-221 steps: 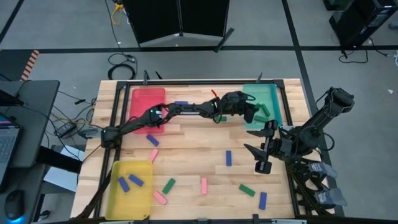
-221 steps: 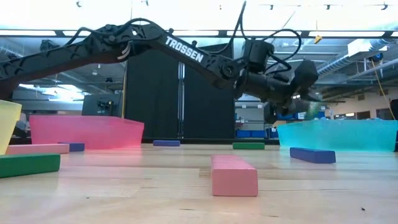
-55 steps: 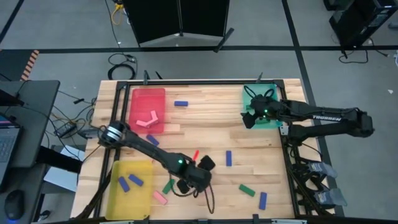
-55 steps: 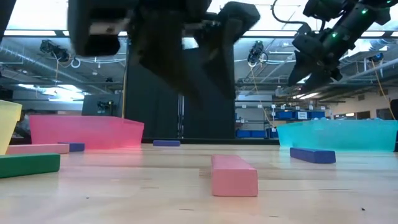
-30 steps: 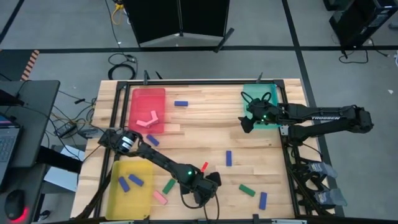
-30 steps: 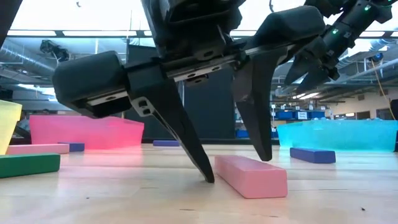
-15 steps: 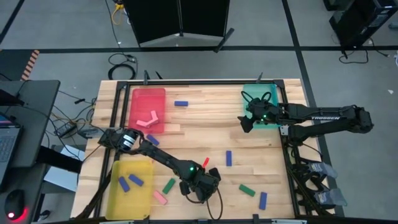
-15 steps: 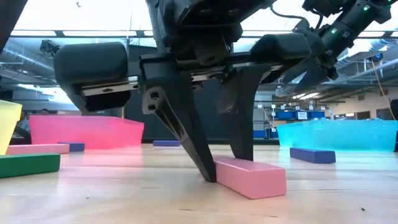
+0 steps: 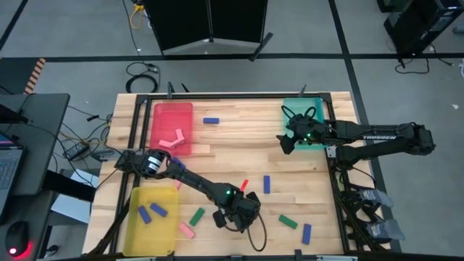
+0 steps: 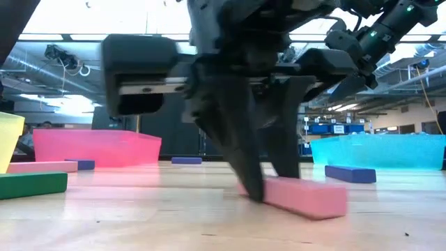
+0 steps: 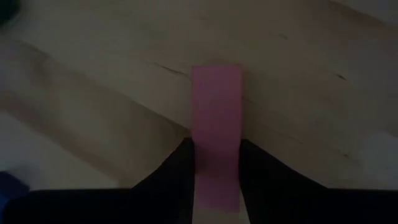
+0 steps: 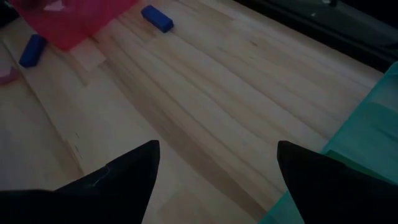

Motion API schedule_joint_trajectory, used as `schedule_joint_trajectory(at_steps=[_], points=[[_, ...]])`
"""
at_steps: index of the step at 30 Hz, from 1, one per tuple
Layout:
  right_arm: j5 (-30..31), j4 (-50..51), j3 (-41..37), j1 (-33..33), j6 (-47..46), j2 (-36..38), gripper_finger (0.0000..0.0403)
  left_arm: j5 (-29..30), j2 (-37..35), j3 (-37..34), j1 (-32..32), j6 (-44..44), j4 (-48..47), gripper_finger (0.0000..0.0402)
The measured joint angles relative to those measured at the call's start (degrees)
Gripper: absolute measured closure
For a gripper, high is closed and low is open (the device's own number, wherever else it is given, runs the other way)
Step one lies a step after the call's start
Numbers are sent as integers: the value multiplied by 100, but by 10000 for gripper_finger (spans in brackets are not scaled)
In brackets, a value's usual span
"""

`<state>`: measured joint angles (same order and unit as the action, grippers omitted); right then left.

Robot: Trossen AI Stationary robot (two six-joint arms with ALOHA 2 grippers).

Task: Sort blocks
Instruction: Put the pink block into the red bin

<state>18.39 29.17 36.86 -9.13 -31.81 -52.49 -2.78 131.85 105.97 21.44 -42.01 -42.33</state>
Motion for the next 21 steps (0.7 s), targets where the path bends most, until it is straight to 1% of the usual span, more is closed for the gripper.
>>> schedule_joint_trajectory(at_steps=[2,4,10,16,21], points=[[0,-2,0,0,0,0,67,-152,1,176,-48,58,-74,303],[0,-1,0,0,-2,0,67,-161,-24,348,-92,72,-130,303],[0,-2,0,0,4,2,67,-131,-32,736,-358,448,-1063,303],[3,-59,0,0,45,2,67,19,-43,1085,-840,1213,-2209,303],[9,-105,0,0,72,2,67,85,-54,1095,-1388,1832,-2841,303]])
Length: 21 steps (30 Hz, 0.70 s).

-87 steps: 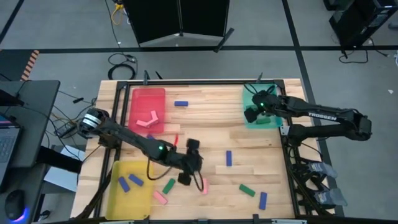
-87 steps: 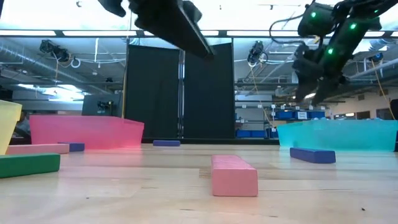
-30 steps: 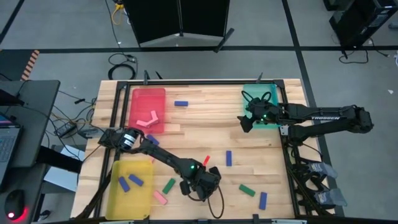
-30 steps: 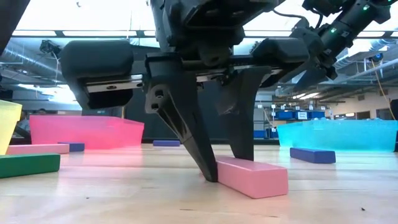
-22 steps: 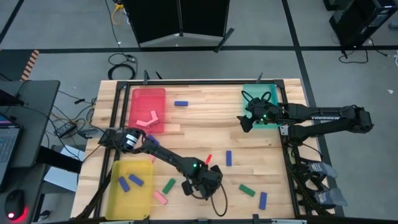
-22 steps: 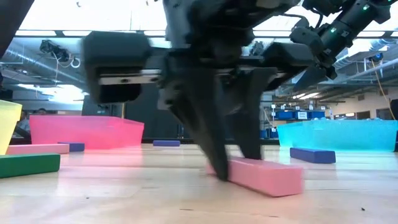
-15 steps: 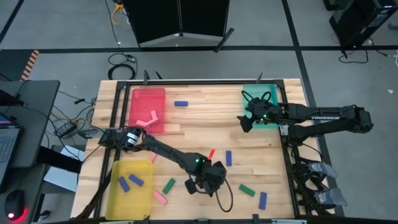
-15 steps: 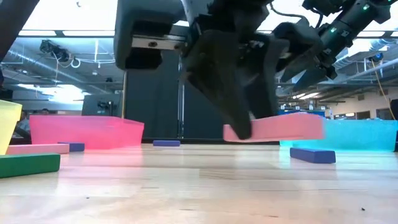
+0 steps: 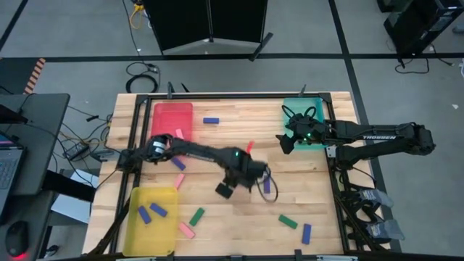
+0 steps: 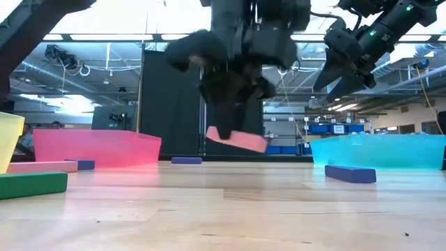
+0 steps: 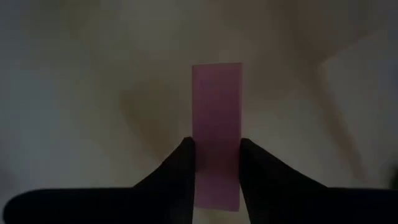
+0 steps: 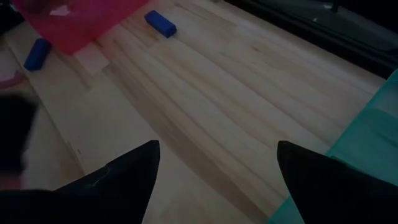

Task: Sort blocks
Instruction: Put the pink block into the red bin

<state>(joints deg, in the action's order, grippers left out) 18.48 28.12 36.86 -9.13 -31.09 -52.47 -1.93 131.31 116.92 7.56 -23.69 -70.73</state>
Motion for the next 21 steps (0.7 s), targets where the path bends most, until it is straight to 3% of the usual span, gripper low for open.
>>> schedule_joint_trajectory(at_steps=[10,21], points=[[9,-27,0,0,129,-1,67,808,-133,-98,-904,706,-739,302],[10,-257,2,35,280,0,67,1571,-1517,-357,-1906,1363,-980,302]])
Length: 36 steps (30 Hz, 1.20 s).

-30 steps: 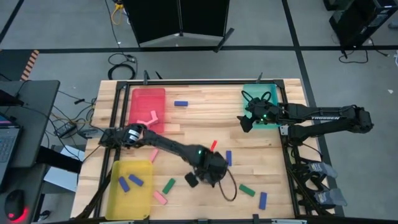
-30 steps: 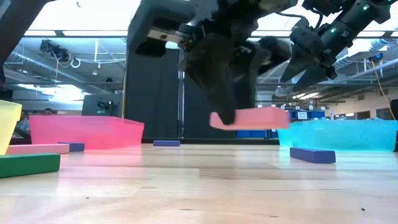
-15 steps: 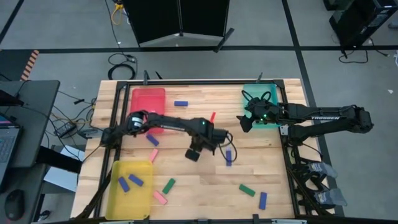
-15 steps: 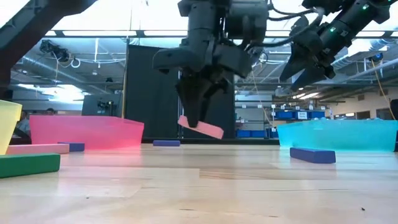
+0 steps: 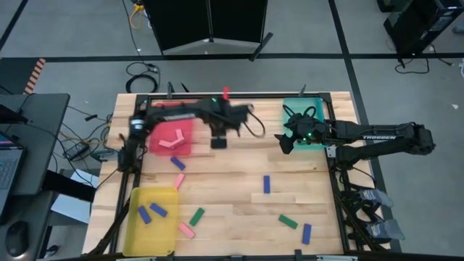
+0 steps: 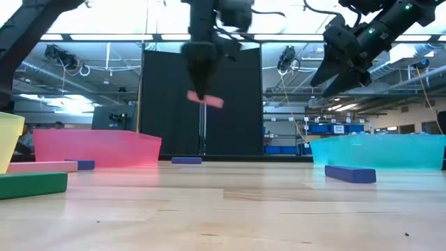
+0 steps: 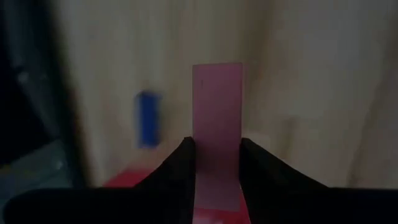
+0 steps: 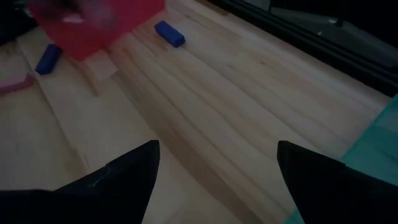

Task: Sort blocks
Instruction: Put the pink block into the red bin, then put the blue block into the yellow bin

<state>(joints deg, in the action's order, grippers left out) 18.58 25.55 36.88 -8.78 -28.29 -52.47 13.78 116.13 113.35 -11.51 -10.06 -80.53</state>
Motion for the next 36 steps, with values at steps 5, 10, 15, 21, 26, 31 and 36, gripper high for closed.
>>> schedule_joint_trajectory(at_steps=[5,10,15,21,26,31,36], points=[[12,-167,0,61,96,-2,67,59,-1332,-1295,-468,404,288,302],[26,-538,0,79,151,-2,67,230,-2872,-2988,-805,1168,911,302],[20,-1050,0,92,199,-101,67,375,-4015,-4389,-1064,1982,1382,299],[-70,-1970,1,315,304,-809,67,416,-4602,-5664,-1335,2583,1849,281],[-201,-2508,210,520,332,-1647,67,411,-4635,-6356,-1491,2971,2232,255],[-372,-2530,957,648,781,-2663,67,312,-4637,-6622,-1650,3116,2411,216],[-707,-2134,2128,508,1473,-3828,67,203,-4850,-6685,-1741,3136,2567,172]])
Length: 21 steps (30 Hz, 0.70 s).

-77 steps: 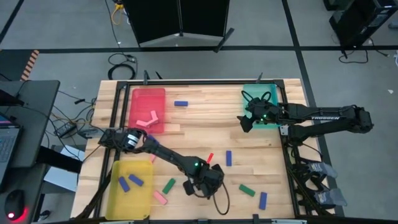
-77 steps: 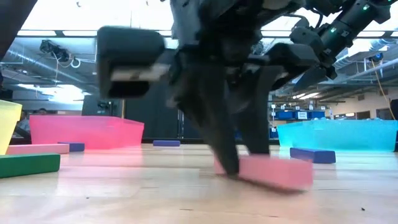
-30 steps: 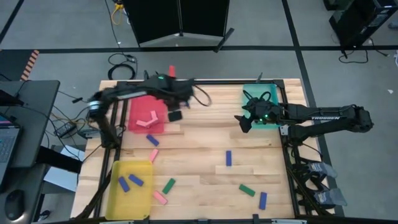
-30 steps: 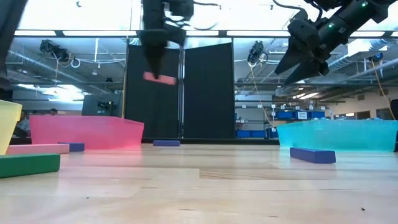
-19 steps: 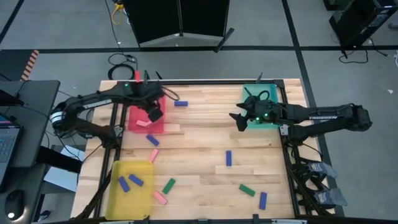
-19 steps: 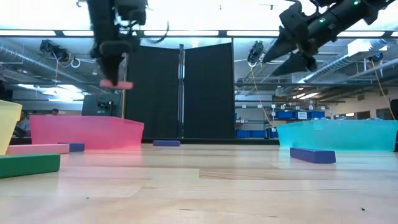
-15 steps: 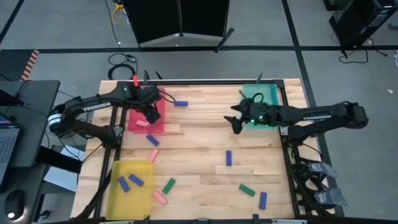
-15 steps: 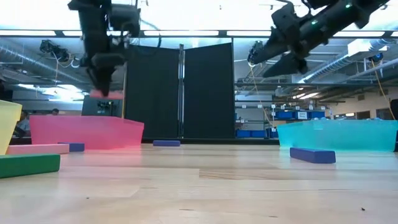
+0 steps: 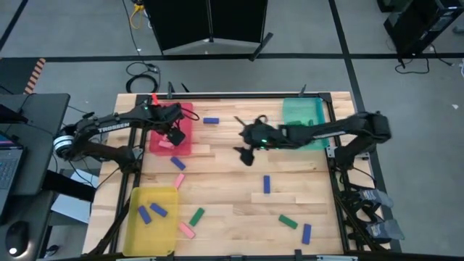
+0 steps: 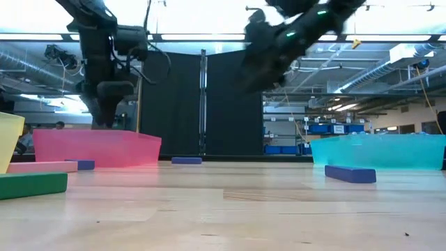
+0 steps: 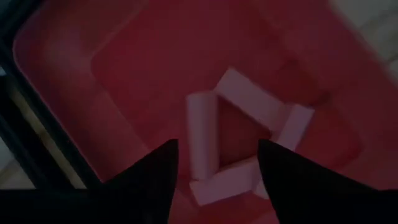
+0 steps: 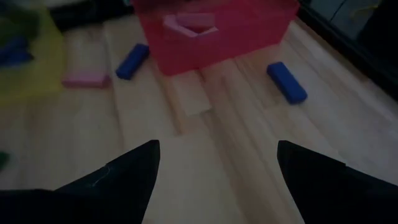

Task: Sort blocks
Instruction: Put the blue block into the yellow bin

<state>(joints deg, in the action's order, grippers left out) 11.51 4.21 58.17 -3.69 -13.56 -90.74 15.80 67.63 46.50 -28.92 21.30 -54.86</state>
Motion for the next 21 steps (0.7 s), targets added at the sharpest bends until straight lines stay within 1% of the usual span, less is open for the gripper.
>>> schedule_joint_trajectory(at_steps=[4,7,10,15,17,21], points=[[-179,582,1056,-261,759,-915,67,-110,-631,0,13,41,562,147],[-394,817,1723,-489,1281,-1497,66,-308,-1268,0,14,190,936,143],[-535,1035,2322,-740,1748,-2017,66,-389,-1888,4,107,437,1074,145],[-860,1470,3262,-1173,2368,-2826,66,-399,-2668,4,532,797,1088,151],[-981,1686,3616,-1311,2552,-3146,66,-397,-2909,4,760,909,1254,151],[-1023,2006,4260,-1489,2747,-3687,66,-392,-3219,4,1149,988,1641,152]])
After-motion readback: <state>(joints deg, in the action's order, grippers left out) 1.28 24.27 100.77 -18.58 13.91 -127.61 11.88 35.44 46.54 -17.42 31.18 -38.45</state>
